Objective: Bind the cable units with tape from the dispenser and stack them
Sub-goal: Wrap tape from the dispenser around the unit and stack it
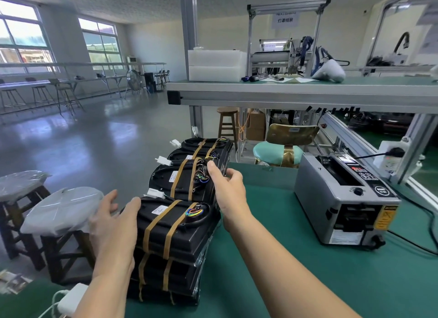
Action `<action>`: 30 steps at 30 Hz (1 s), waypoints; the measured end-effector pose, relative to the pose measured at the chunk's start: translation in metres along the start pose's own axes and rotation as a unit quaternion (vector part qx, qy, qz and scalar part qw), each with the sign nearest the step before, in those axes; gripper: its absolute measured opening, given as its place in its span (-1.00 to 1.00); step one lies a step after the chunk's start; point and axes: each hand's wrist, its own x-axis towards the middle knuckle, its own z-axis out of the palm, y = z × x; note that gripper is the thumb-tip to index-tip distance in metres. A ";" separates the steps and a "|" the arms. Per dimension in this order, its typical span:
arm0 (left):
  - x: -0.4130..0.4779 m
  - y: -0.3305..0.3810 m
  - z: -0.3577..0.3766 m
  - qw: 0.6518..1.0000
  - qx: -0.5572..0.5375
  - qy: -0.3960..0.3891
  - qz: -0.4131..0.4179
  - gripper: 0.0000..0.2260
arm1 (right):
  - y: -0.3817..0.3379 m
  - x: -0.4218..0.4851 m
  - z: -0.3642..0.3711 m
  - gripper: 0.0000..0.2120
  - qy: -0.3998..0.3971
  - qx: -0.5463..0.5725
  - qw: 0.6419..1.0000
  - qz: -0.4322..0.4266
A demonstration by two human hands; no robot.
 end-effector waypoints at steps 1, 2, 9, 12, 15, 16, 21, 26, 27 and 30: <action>-0.001 -0.001 0.000 1.000 0.018 0.004 0.017 -0.54 | 0.002 -0.007 -0.002 -0.20 -0.004 0.003 1.000 -0.015; -0.002 -0.001 0.000 0.999 0.036 0.002 0.031 -0.56 | 0.005 -0.013 -0.003 -0.16 -0.010 0.002 1.000 -0.027; -0.007 0.002 0.001 0.997 0.071 -0.007 0.040 -0.58 | 0.026 -0.063 -0.009 -0.14 -0.046 0.060 0.996 -0.038; -0.011 0.002 -0.001 0.994 0.092 -0.033 0.043 -0.51 | 0.037 -0.089 -0.006 -0.21 -0.035 0.080 0.994 -0.067; -0.018 0.003 -0.001 0.993 0.100 -0.044 0.045 -0.49 | 0.041 -0.106 0.002 -0.21 -0.038 0.043 0.992 -0.116; -0.019 0.003 0.000 0.993 0.100 -0.045 0.048 -0.51 | 0.041 -0.108 0.005 -0.20 -0.037 0.024 0.990 -0.131; -0.020 0.001 0.000 0.996 0.071 -0.021 0.050 -0.68 | 0.039 -0.101 0.016 -0.12 -0.034 -0.061 0.984 -0.165; -0.019 -0.002 0.000 0.995 0.086 0.001 0.059 -0.69 | 0.044 -0.097 0.020 -0.19 -0.052 -0.095 0.978 -0.180; -0.019 -0.002 -0.001 0.993 0.100 0.000 0.062 -0.69 | 0.046 -0.096 0.020 -0.19 -0.052 -0.097 0.978 -0.179; -0.018 -0.002 -0.002 0.991 0.110 -0.016 0.073 -0.67 | 0.050 -0.096 0.019 -0.20 -0.048 -0.094 0.979 -0.177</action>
